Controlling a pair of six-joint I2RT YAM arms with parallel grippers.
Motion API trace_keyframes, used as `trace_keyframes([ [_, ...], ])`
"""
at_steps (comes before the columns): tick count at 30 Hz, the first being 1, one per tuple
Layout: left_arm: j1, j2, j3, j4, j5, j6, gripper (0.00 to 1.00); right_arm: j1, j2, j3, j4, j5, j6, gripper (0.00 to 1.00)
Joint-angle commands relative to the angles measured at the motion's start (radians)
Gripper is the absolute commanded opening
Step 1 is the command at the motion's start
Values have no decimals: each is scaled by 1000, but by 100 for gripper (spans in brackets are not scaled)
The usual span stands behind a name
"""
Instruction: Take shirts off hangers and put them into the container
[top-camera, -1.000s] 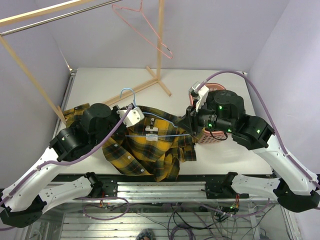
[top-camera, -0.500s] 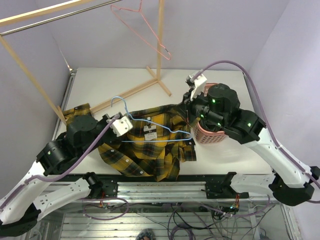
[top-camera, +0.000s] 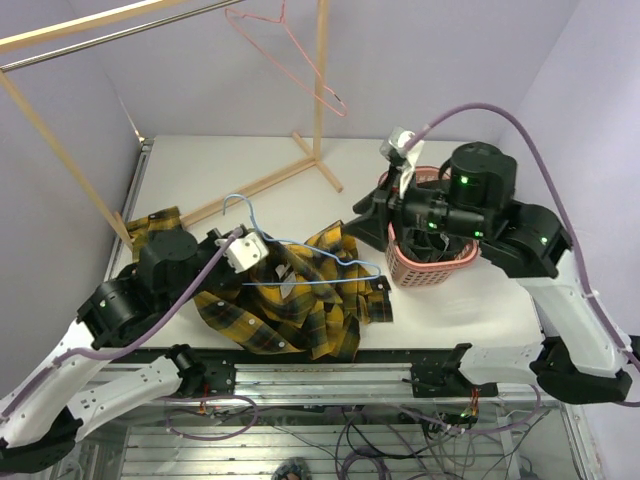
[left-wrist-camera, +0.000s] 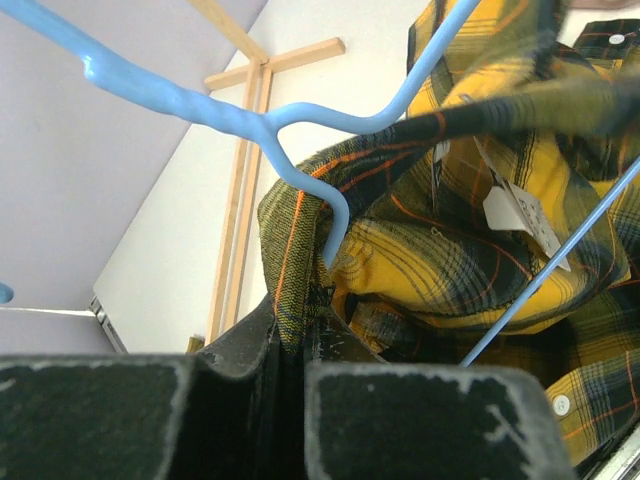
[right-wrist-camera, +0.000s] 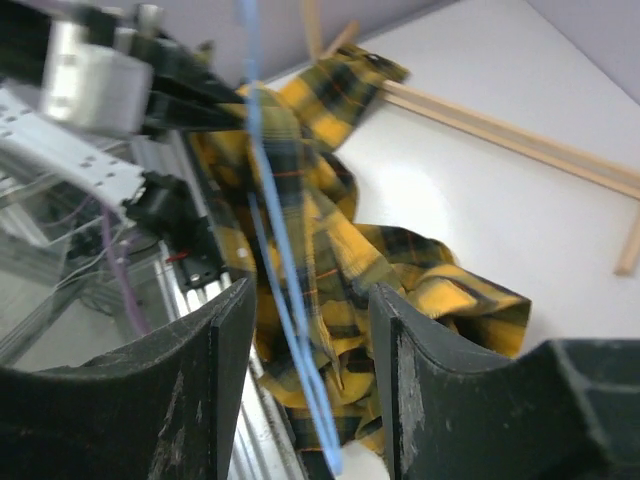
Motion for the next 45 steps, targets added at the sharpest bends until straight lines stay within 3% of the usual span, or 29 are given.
trace_keyframes([
  [1,4,44,37,85,45,13,7,-1,-16,11,-130,-182,-54,48],
  [18,4,61,87,96,69,9,7,-1,-50,-207,-83,-166,-69,42],
  [21,4,57,79,99,67,5,7,0,-50,-221,-71,-172,-72,34],
  [28,4,81,71,148,66,-5,7,-1,-41,-251,-55,-182,-57,0],
  [33,4,204,94,245,8,-45,7,-1,-50,-220,-59,-4,-6,0],
  [34,3,239,112,251,-18,-58,9,-1,-52,-208,-62,21,2,0],
  [37,4,334,150,248,-81,-94,29,-1,-58,-186,-71,142,39,0],
  [39,4,363,159,222,-93,-126,32,0,-62,-180,-84,197,62,0],
  [40,3,364,154,212,-87,-143,51,-1,-61,-177,-92,217,69,0],
  [41,3,357,142,208,-75,-154,59,-1,-64,-178,-97,232,74,0],
  [44,4,291,95,196,-56,-192,65,-1,-63,-182,-115,258,87,0],
  [45,4,263,82,184,-53,-202,79,-1,-65,-182,-119,264,90,0],
])
